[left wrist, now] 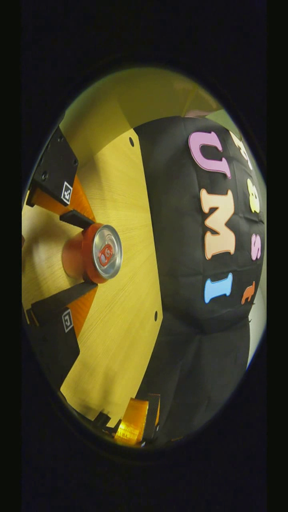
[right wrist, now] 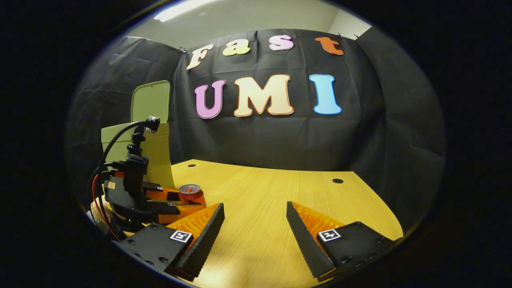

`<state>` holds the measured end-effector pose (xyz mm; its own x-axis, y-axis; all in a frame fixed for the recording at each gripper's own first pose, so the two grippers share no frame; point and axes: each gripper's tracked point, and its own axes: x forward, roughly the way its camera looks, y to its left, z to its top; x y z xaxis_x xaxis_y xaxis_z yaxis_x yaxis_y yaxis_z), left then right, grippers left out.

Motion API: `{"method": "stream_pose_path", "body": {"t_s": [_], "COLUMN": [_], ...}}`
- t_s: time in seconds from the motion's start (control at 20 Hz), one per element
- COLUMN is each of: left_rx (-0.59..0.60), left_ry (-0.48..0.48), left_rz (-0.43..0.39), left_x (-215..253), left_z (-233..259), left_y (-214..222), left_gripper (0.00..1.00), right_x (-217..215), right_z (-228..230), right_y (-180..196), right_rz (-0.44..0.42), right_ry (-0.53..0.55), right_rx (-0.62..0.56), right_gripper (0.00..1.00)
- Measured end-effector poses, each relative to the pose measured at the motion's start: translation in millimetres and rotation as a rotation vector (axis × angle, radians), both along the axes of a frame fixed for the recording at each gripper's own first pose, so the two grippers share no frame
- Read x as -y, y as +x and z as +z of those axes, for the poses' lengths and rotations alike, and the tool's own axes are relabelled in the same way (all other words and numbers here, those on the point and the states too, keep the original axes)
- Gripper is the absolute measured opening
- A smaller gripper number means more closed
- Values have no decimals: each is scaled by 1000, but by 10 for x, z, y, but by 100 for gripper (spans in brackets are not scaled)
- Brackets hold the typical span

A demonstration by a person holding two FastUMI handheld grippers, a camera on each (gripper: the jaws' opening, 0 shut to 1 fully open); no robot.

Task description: Press the lid of the desktop garbage bin to open it, pick up the crumpled paper on the desktop and throw it into the bin, then pick up the pop can on the desktop and drop it into the bin, and finally close the garbage bin lid.

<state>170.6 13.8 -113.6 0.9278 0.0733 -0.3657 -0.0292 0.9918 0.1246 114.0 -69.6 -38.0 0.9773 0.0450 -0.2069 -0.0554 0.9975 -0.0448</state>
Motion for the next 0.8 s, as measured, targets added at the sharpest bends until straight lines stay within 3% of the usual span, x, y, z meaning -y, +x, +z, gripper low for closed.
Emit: {"method": "stream_pose_path", "body": {"t_s": [0.3, 0.55, 0.8], "left_rx": [13, 79, 131], "left_ry": [-1, 4, -62], "left_rz": [-2, -88, -204], "left_x": [-13, 326, 735], "left_z": [178, 830, 1571], "left_y": [-6, -221, -389], "left_gripper": [78, 78, 78], "right_x": [3, 55, 111], "right_z": [-15, -32, 72], "right_y": [-5, -61, -132], "right_rz": [1, -20, -41], "right_ry": [-1, -1, 13], "right_rx": [-3, -15, 11], "right_gripper": [99, 99, 98]}}
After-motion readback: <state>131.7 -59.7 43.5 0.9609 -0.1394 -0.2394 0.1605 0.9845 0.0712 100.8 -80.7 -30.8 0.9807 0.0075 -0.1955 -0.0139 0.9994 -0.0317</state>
